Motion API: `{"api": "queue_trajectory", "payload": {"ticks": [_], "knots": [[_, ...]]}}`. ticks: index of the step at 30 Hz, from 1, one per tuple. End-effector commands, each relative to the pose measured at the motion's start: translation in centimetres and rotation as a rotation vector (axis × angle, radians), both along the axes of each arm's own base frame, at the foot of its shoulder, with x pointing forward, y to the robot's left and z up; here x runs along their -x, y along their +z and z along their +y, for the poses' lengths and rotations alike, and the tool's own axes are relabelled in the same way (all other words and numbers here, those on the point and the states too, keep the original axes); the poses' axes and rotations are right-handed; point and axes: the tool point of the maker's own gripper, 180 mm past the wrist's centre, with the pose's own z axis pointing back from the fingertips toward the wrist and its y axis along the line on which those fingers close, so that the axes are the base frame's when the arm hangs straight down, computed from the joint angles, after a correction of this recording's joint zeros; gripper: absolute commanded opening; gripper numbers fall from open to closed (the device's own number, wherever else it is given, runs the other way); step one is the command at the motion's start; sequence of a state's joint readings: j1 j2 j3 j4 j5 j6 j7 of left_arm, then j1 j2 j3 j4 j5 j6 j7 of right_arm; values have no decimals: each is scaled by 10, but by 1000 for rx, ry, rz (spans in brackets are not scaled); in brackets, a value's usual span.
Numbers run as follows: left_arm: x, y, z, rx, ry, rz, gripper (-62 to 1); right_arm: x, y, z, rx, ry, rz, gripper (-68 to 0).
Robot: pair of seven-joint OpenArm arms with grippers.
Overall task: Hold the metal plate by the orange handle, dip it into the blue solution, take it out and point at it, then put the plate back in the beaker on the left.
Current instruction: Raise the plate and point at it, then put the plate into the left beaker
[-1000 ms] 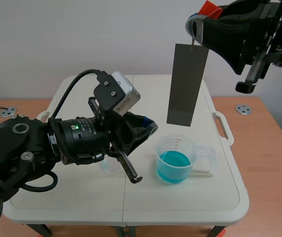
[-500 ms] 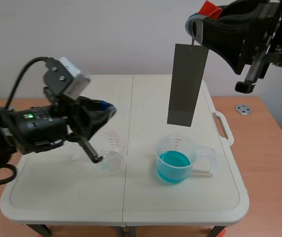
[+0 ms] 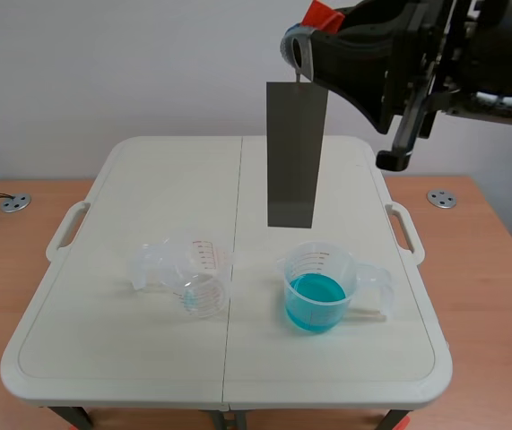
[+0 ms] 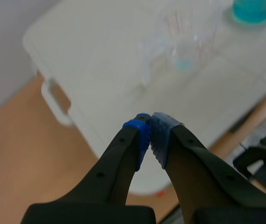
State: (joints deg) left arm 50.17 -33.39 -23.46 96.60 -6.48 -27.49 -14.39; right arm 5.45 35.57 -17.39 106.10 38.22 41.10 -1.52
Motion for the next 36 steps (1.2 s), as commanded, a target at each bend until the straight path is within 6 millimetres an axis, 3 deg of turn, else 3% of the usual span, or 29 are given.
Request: {"api": "queue_trajectory", "payload": {"ticks": [1,8,13,16,21,27,36], "knots": [[18,-9,3,20,29,50,-582,-1,15,7,-41,5,-31,-662],[106,-51,31,-21,135,327,-582,-1,17,33,-42,32,-39,-662],[149,-76,47,-13,271,445,-582,-3,19,51,-36,32,-56,-662],[168,-88,48,-2,319,495,-582,-1,21,62,-39,49,-68,-662],[202,-108,28,48,345,597,-582,1,24,79,-42,57,-82,-662],[228,-135,2,104,368,706,-582,-1,25,93,-47,53,-94,-662],[238,-163,-23,135,324,773,-582,-8,16,108,-47,55,-80,-662]]}}
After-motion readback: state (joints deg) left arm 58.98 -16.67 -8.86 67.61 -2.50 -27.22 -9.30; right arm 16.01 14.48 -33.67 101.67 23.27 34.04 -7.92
